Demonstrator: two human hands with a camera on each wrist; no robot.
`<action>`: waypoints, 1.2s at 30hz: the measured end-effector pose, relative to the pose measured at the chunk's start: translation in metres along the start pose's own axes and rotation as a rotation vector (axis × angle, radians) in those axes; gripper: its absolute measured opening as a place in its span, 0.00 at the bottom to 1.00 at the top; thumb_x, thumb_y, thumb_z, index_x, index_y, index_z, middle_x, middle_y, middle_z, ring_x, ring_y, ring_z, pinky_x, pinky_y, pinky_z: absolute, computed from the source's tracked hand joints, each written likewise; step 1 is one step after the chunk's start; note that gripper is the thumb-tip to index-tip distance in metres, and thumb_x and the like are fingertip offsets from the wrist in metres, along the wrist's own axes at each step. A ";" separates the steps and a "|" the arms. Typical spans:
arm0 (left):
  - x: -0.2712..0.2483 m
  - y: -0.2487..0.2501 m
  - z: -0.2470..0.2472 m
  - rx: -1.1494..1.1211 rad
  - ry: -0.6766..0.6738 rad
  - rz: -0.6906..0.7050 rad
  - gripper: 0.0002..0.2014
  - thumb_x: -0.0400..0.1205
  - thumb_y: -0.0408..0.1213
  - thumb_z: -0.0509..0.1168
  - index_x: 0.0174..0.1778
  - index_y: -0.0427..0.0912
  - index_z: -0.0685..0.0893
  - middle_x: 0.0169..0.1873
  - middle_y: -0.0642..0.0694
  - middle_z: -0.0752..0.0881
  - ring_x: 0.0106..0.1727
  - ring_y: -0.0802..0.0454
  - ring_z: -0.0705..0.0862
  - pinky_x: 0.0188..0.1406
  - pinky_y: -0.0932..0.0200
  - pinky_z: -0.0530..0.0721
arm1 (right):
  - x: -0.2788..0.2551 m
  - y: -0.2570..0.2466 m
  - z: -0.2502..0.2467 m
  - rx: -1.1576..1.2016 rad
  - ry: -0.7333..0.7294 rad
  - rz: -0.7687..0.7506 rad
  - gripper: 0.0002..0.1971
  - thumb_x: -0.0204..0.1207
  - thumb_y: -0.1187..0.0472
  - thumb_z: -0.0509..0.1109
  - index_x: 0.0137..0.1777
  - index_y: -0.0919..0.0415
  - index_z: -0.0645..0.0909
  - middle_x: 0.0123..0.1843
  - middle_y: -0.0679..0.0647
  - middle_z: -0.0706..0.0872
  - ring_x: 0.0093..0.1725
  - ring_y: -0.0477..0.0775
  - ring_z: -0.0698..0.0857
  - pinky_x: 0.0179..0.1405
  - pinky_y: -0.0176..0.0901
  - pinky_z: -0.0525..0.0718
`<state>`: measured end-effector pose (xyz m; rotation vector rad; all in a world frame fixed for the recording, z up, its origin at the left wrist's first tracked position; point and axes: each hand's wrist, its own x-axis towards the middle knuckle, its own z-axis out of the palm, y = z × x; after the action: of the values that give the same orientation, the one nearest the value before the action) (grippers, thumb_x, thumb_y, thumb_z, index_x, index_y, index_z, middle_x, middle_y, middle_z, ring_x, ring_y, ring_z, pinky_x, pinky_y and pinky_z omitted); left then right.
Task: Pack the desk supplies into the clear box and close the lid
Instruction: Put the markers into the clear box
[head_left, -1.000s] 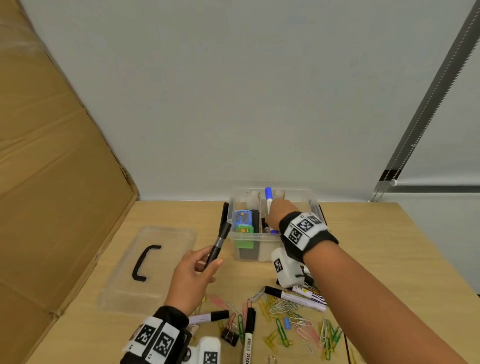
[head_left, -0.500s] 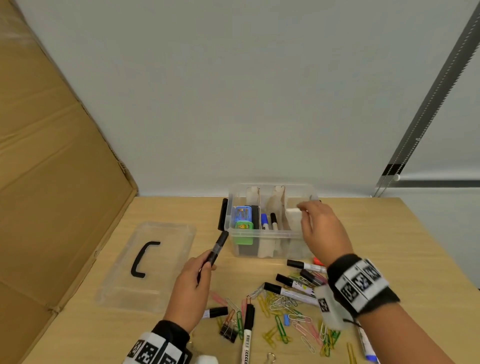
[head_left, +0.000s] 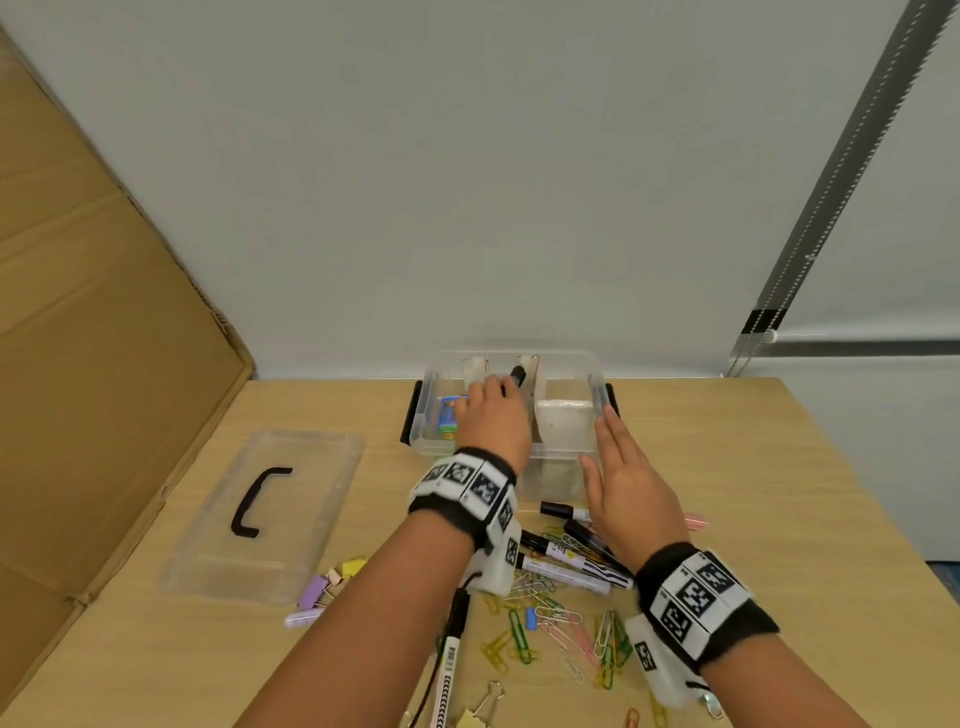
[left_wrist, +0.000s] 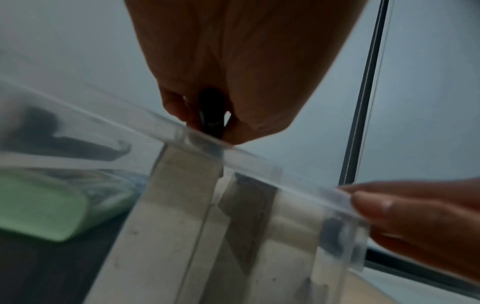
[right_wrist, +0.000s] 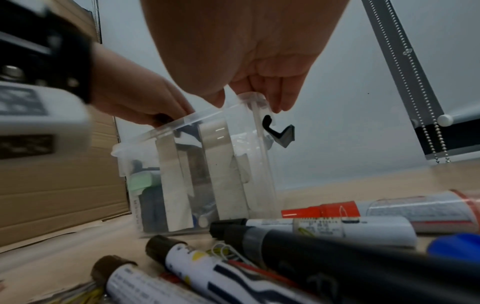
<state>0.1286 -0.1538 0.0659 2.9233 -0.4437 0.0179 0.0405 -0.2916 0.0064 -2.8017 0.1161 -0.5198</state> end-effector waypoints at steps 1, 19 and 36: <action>0.008 0.006 0.003 0.037 -0.037 -0.037 0.25 0.83 0.32 0.55 0.77 0.36 0.63 0.73 0.38 0.70 0.73 0.40 0.67 0.72 0.44 0.66 | 0.000 0.000 0.000 -0.003 0.002 -0.005 0.33 0.83 0.45 0.40 0.80 0.63 0.63 0.84 0.55 0.60 0.77 0.52 0.72 0.67 0.43 0.79; -0.105 -0.020 0.049 -0.114 -0.172 0.462 0.15 0.85 0.37 0.56 0.66 0.51 0.79 0.59 0.52 0.80 0.59 0.52 0.74 0.59 0.53 0.77 | -0.011 0.006 -0.007 0.185 -0.006 0.013 0.31 0.79 0.65 0.60 0.82 0.61 0.55 0.84 0.58 0.54 0.76 0.51 0.67 0.74 0.47 0.74; -0.103 -0.012 0.040 0.112 -0.198 0.457 0.12 0.84 0.34 0.58 0.63 0.45 0.76 0.60 0.46 0.78 0.61 0.46 0.76 0.57 0.52 0.75 | -0.054 0.013 0.000 -0.178 -0.458 -0.101 0.15 0.80 0.55 0.61 0.65 0.55 0.75 0.66 0.53 0.73 0.67 0.55 0.71 0.63 0.45 0.74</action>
<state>0.0333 -0.1199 0.0200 2.8697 -1.1670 -0.1907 -0.0106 -0.2974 -0.0156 -3.0288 -0.0798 0.1277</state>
